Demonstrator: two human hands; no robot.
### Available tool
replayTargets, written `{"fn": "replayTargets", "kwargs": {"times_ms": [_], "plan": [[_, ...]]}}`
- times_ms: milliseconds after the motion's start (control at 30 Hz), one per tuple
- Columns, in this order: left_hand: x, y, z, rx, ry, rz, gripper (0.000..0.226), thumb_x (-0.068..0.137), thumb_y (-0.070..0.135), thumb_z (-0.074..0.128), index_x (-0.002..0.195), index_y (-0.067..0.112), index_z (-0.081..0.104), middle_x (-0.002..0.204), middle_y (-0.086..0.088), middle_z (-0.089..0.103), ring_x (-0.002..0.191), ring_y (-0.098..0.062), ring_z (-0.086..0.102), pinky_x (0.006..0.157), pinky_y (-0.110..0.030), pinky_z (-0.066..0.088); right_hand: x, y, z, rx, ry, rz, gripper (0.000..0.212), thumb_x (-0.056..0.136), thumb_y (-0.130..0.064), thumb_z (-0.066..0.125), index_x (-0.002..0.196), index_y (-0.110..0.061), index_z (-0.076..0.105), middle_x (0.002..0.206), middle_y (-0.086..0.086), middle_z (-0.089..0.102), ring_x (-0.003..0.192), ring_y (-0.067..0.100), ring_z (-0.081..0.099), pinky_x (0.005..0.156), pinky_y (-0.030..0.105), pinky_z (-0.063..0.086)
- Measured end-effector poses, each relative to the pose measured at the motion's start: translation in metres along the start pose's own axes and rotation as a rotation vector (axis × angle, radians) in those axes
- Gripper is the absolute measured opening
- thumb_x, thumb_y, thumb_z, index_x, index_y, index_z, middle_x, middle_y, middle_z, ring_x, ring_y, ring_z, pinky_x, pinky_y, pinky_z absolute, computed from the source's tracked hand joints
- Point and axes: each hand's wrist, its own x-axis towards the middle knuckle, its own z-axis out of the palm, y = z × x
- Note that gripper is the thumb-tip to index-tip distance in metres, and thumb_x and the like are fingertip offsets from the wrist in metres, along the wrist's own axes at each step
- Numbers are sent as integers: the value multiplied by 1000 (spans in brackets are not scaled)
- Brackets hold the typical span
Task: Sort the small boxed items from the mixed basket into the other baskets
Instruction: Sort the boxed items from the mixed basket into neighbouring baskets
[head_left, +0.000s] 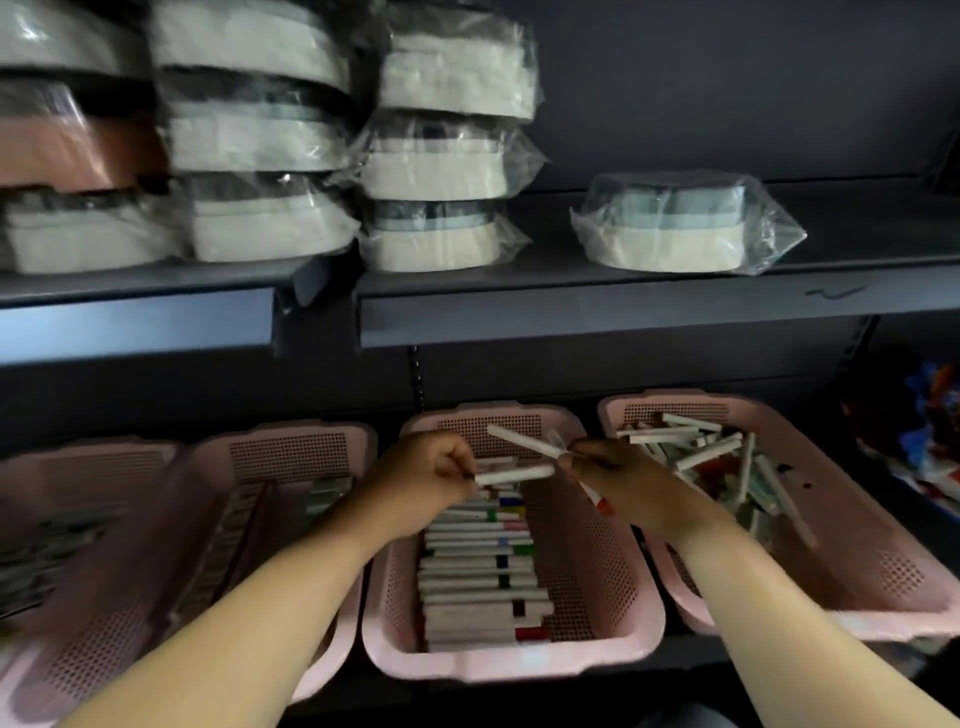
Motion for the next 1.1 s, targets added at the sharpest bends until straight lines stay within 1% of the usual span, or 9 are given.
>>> {"fn": "replayTargets", "kwargs": {"times_ms": [133, 333, 433, 500, 667, 733, 833, 933, 1100], "plan": [[-6, -20, 3, 245, -34, 25, 18, 87, 22, 82, 83, 34, 69, 87, 14, 73, 82, 4, 66, 69, -19, 48, 2, 7, 9, -20, -1, -23, 28, 100, -39, 58, 81, -20, 66, 64, -2, 57, 62, 11, 56, 67, 38, 47], [-8, -3, -2, -68, 158, 148, 6, 90, 23, 80, 91, 27, 75, 89, 8, 72, 83, -1, 66, 73, -18, 51, 1, 10, 13, -33, 50, -23, 32, 100, -37, 57, 102, -6, 67, 94, 22, 66, 73, 16, 60, 77, 45, 54], [-9, 7, 2, -74, 150, 201, 9, 101, 31, 66, 97, 24, 71, 98, 1, 72, 93, -9, 69, 87, -32, 55, 3, 13, 14, -31, 59, -24, 30, 101, -36, 56, 103, -9, 68, 96, 21, 67, 74, 16, 61, 76, 43, 54], [-13, 11, 7, -2, 36, 203, 13, 102, 34, 65, 99, 22, 70, 93, 2, 72, 90, -13, 68, 84, -36, 54, 5, 15, 15, -32, 65, -17, 31, 101, -36, 56, 106, -9, 68, 91, 18, 66, 72, 16, 60, 72, 36, 52], [-29, 15, 29, 516, -404, 163, 12, 93, 48, 73, 98, 38, 68, 85, 18, 61, 82, -5, 59, 66, -24, 39, 9, 21, 20, -13, 83, -40, 28, 100, -36, 58, 95, -10, 67, 64, -4, 54, 56, 6, 50, 60, 31, 40], [-33, 11, 38, 578, -495, 132, 14, 93, 46, 74, 101, 35, 71, 95, 16, 66, 89, -11, 61, 70, -25, 43, 9, 22, 21, -21, 76, -58, 29, 100, -38, 57, 92, -12, 67, 59, -9, 51, 53, 3, 48, 59, 30, 37], [-35, 6, 42, 611, -558, 87, 39, 92, 47, 75, 129, 37, 70, 124, 12, 69, 100, -9, 59, 84, -22, 47, 8, 23, 21, -46, 69, -77, 28, 100, -41, 57, 90, -17, 66, 59, -10, 53, 54, 1, 49, 58, 26, 37], [-34, 3, 37, 527, -496, 31, 37, 93, 46, 74, 129, 38, 70, 122, 14, 70, 104, -7, 63, 92, -22, 51, 7, 23, 21, -61, 61, -95, 28, 100, -42, 56, 92, -18, 66, 65, -6, 54, 57, 1, 50, 56, 22, 37], [-24, -4, 29, 242, -169, 5, 25, 97, 42, 71, 120, 34, 73, 108, 17, 68, 99, -1, 62, 88, -22, 50, 2, 15, 27, 27, 54, -140, 21, 101, -34, 56, 90, -19, 67, 62, -15, 56, 58, -5, 51, 56, 12, 37]]}}
